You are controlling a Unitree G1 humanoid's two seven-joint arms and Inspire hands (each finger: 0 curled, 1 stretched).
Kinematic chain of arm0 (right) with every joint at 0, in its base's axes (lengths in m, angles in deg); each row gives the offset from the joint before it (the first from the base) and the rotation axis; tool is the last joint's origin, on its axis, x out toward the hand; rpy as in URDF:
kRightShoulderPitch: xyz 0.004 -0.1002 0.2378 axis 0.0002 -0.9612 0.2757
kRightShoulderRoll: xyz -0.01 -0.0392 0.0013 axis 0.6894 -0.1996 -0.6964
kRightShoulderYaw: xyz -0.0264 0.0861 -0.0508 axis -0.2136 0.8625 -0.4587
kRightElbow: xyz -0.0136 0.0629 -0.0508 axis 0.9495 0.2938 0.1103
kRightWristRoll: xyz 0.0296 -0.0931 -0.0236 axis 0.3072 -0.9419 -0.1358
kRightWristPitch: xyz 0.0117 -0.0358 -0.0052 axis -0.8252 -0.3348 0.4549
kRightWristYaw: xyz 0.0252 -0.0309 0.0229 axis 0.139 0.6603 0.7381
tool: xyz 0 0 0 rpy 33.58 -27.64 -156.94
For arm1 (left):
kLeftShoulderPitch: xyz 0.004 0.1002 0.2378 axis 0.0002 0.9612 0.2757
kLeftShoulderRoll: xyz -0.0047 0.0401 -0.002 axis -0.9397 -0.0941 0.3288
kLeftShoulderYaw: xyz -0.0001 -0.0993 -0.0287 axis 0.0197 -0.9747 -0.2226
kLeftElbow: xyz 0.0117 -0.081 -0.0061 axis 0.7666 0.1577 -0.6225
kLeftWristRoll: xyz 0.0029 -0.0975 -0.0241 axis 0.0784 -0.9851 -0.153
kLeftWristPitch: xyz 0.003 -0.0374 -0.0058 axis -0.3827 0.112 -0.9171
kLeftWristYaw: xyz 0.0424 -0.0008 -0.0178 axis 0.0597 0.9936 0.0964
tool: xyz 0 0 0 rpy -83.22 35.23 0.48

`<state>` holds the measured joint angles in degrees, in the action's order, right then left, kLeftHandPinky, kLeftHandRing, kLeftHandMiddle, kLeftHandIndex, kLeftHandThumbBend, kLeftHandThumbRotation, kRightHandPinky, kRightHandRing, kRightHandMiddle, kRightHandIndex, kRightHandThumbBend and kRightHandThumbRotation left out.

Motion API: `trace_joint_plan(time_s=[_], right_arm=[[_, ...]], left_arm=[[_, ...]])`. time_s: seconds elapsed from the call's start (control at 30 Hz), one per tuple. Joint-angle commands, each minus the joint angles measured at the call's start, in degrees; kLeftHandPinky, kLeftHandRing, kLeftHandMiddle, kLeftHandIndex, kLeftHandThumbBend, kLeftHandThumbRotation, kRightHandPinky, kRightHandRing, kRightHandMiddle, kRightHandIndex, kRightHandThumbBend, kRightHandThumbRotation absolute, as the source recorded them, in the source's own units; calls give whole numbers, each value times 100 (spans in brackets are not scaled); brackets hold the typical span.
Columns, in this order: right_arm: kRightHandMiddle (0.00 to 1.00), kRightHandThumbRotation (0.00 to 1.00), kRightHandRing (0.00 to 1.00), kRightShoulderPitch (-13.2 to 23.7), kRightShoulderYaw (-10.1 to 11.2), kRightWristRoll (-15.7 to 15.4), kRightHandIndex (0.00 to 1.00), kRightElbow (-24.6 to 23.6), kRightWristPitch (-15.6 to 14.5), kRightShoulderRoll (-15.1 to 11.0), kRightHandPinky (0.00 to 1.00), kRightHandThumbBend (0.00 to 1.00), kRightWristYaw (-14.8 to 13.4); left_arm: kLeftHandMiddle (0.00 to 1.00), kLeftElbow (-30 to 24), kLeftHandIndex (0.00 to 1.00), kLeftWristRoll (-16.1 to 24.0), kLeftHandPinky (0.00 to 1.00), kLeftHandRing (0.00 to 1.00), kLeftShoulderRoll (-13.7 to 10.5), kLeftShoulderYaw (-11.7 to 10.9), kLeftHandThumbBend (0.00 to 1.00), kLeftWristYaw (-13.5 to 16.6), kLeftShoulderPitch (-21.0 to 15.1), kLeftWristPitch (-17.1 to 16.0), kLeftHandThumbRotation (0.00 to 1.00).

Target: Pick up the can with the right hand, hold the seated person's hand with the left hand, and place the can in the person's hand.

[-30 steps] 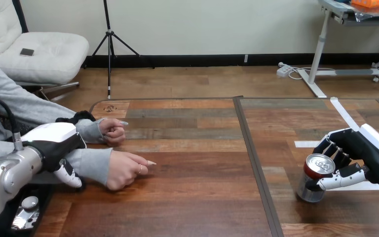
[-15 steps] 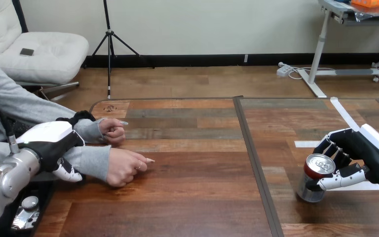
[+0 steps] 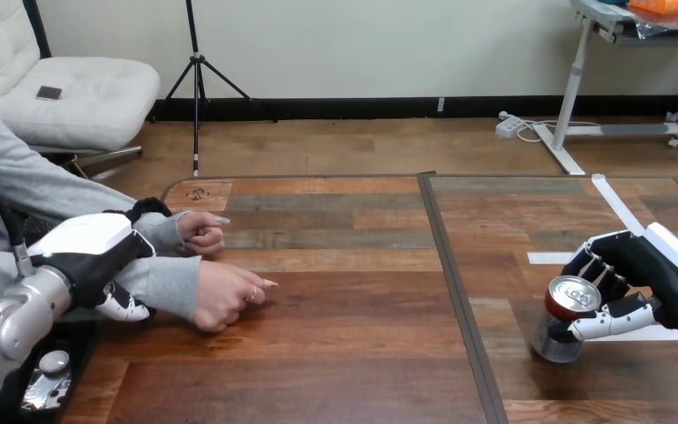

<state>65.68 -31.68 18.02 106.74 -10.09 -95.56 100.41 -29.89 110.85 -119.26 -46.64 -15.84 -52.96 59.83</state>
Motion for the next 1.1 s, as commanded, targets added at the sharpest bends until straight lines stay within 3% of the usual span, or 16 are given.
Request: trace_joint_plan(time_s=[0.0,0.23,0.63,1.07], right_arm=[[40,0,36,420,87,61,44,-238,49,-100,33,76,-156],[39,0,34,411,82,45,44,-269,23,-98,31,76,-180],[41,0,38,438,68,45,44,-198,12,-106,35,76,-151],[42,0,39,463,49,15,44,-173,-33,-107,36,75,-162]], left_arm=[[43,-437,46,-93,30,37,-255,-302,41,379,-150,-118,0],[39,-454,42,-135,25,31,-260,-337,43,361,-151,-115,0],[41,-570,45,-319,27,34,-289,-498,43,252,-104,-251,0],[33,-751,37,-395,20,26,-283,-646,44,205,-59,-229,0]])
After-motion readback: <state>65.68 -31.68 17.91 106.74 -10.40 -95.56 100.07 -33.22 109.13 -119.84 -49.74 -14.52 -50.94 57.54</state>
